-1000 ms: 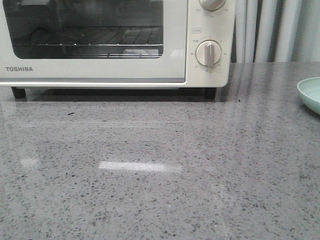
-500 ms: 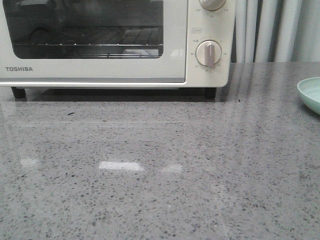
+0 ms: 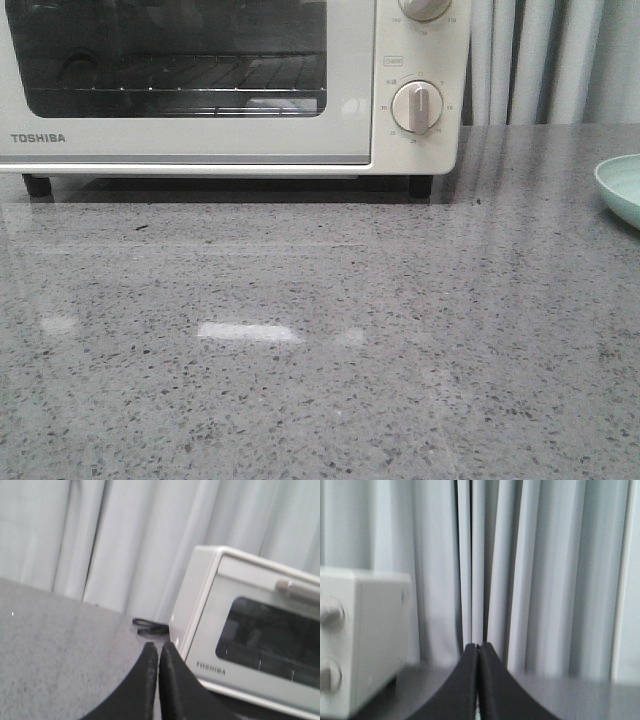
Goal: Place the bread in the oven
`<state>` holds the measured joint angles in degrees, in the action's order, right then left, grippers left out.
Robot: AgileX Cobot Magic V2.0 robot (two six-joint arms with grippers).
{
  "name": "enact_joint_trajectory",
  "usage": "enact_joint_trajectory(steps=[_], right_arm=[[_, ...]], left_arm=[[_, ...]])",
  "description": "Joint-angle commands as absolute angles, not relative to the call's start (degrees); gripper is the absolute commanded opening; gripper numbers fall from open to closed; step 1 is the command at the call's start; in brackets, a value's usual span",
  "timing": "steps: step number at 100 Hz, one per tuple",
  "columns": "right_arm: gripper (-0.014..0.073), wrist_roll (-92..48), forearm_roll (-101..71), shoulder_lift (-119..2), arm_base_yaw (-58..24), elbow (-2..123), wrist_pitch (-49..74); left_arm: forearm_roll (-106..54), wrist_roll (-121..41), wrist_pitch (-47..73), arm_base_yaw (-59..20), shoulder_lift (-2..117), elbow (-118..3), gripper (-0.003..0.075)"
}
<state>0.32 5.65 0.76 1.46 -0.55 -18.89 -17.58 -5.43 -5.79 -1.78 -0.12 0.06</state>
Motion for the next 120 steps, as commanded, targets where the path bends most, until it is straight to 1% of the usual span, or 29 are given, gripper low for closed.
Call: enact_joint_trajectory(steps=[1, 9, 17, 22, 29, 34, 38, 45, 49, 58, 63, 68, 75, 83, 90, 108, 120], right_arm=[[-0.0071, 0.00, 5.87, 1.77, 1.41, -1.24, -30.42], [-0.0071, 0.00, 5.78, 1.77, 1.41, -1.24, -34.56], [-0.0071, 0.86, 5.78, 1.77, 1.41, -1.24, -33.63], [-0.0068, 5.81, 5.49, 1.77, 1.41, -0.74, -30.01], [-0.0068, 13.52, 5.47, 1.68, 1.41, 1.29, -23.44], [-0.0068, 14.73, 5.47, 1.68, 1.41, 3.65, -17.40], [-0.0068, 14.73, 5.47, 1.28, 1.41, 5.99, -9.87], [-0.0068, 14.40, 5.47, -0.03, 1.41, 9.53, -2.41], [-0.0068, 13.72, 6.66, -0.97, 1.41, 10.88, -1.32], [-0.0068, 13.00, 9.51, -3.70, 1.41, 13.12, -4.66], [-0.0068, 13.00, 9.39, -5.24, 1.41, 15.40, -2.63], [-0.0068, 13.00, 9.30, -7.45, 1.41, 18.78, 4.30], [-0.0068, 13.00, 9.30, -10.88, 1.41, 23.95, 13.41], [-0.0069, 13.00, 9.30, -14.77, 1.41, 29.96, 20.46], [-0.0069, 13.00, 9.30, -18.38, 1.41, 34.87, 25.23], [-0.0069, 12.90, 8.93, -27.80, 1.41, 46.07, 36.83], [-0.0069, 11.33, 8.93, -32.41, 1.41, 50.22, 38.31]], left_arm=[[-18.18, -5.19, -13.17, -2.31, -1.69, 1.39, -0.0021], [-18.18, -5.19, -13.50, -2.31, -1.69, 1.39, -0.0021], [-19.39, -4.97, -13.37, -2.31, -1.69, 1.39, -0.0021], [-21.50, -4.97, -13.39, -2.31, -1.69, 1.39, -0.0021], [-25.41, -4.73, -16.52, -2.31, -1.69, 1.28, -0.0021], [-26.81, -4.73, -18.25, -2.52, -1.69, 0.99, -0.0021], [-27.07, -4.73, -18.44, -2.76, -1.69, 0.58, -0.0021], [-26.97, -4.73, -17.65, -2.99, -1.69, -0.54, -0.0021], [-26.97, -4.73, -17.22, -3.12, -1.69, -1.15, -0.0021], [-26.97, -4.73, -16.88, -3.36, -1.69, -3.22, -0.0021], [-26.97, -4.73, -16.19, -3.65, -1.61, -4.69, -0.0021], [-26.74, -4.73, -13.27, -4.21, -1.22, -7.01, -0.0021], [-23.60, -4.83, -5.18, -5.08, -0.17, -11.40, -0.0021], [-20.28, -4.99, 5.08, -5.84, 2.32, -17.16, -0.0022], [-19.08, -5.61, 10.54, -6.20, 5.01, -21.45, -0.0021], [-18.96, -8.58, 16.21, -6.20, 13.48, -31.02, -0.0021], [-19.49, -9.77, 17.42, -6.20, 20.55, -36.84, -0.0021]])
